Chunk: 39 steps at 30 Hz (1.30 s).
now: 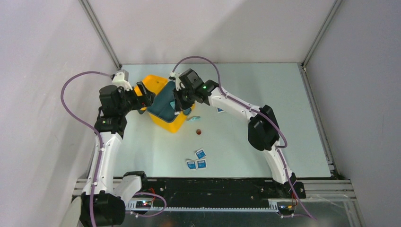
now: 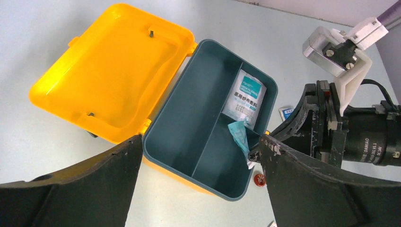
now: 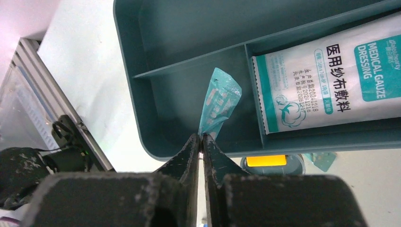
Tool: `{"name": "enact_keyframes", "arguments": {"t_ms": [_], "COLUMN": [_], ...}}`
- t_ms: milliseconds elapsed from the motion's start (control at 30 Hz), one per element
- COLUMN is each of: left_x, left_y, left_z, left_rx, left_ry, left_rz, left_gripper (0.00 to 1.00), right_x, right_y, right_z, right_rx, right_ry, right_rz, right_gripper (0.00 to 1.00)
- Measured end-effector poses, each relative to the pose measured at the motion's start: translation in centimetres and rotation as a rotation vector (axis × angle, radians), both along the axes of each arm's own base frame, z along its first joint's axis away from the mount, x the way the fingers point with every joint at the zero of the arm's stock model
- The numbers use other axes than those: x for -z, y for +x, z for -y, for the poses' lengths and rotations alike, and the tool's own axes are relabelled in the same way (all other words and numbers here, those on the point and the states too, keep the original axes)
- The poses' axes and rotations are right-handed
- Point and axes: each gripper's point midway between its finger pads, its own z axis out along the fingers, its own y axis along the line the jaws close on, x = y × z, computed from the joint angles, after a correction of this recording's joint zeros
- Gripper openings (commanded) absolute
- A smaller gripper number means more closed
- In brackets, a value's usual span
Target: Organize the medicine kit
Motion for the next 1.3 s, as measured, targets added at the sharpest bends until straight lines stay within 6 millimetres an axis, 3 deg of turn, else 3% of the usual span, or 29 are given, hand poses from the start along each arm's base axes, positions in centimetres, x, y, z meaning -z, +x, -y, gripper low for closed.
{"name": "enact_keyframes", "arguments": {"t_ms": [167, 467, 633, 767, 1033, 1300], "left_x": [0.0, 0.0, 0.0, -0.1, -0.3, -0.3], "left_y": [0.0, 0.0, 0.0, 0.1, 0.2, 0.2], "left_z": [0.0, 0.0, 0.0, 0.0, 0.1, 0.2], "left_rx": [-0.001, -0.001, 0.0, 0.001, 0.004, 0.003], "left_ry": [-0.001, -0.001, -0.002, -0.003, -0.012, -0.018], "left_rz": [0.0, 0.0, 0.001, 0.005, 0.011, 0.012], "left_gripper": [0.96, 0.96, 0.96, 0.96, 0.96, 0.96], "right_x": [0.3, -0.5, -1.4, -1.4, 3.2, 7.4], "right_y": [-0.1, -1.2, -2.5, -4.1, -2.3, -1.2], "right_z": [-0.3, -0.5, 3.2, 8.0, 10.9, 10.0], "right_rx": [0.02, -0.05, -0.193, -0.302, -0.381, -0.559], "right_ry": [0.021, 0.072, 0.004, -0.079, -0.24, -0.289], "right_rz": [-0.054, -0.092, 0.077, 0.236, 0.381, 0.544], "right_gripper": [0.27, 0.34, 0.35, 0.3, 0.33, 0.33]}}
